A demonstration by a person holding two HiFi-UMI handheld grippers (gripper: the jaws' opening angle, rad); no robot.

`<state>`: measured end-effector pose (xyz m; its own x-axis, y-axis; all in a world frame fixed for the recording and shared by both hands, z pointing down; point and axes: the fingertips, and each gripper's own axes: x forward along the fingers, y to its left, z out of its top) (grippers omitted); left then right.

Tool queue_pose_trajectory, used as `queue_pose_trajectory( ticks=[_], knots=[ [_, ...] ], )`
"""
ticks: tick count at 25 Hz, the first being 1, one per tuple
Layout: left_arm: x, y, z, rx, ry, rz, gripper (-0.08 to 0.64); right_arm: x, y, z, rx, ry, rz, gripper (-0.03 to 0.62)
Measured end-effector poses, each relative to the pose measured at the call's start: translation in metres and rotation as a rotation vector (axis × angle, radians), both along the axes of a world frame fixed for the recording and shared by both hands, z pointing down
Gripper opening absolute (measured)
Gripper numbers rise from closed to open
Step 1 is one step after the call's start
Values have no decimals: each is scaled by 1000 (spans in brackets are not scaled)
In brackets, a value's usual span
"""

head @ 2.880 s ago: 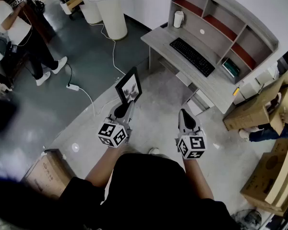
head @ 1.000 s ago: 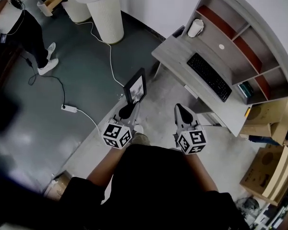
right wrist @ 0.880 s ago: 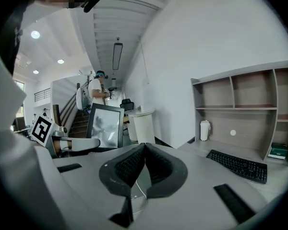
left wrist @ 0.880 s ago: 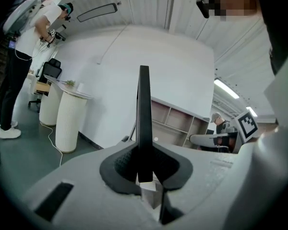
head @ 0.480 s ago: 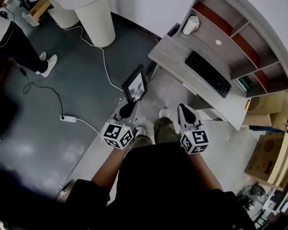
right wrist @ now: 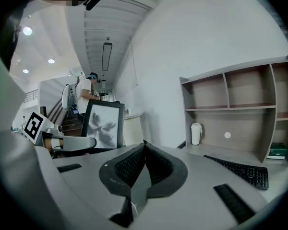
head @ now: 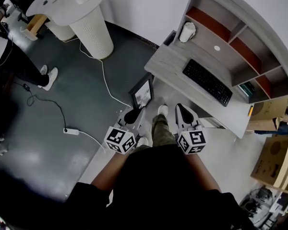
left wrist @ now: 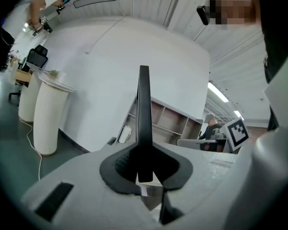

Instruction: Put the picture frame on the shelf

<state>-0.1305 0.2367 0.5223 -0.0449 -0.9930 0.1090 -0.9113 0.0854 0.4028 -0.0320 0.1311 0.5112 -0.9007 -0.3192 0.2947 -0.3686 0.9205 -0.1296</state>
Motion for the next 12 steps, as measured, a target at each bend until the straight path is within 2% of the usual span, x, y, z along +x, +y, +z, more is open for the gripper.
queue_pose_trajectory(
  ticks=[4,9,12],
  knots=[
    [-4,-67,-13,35,19,86,51,-20,-61,-4,29,-6,26,12],
    [-23,-145,-19,-15,21,150,51,-37,-143,3,-6,-33,113,12],
    [-30,-195,-28,-18,7,207,51,-35,-202,-5,58,-16,173,12]
  ],
)
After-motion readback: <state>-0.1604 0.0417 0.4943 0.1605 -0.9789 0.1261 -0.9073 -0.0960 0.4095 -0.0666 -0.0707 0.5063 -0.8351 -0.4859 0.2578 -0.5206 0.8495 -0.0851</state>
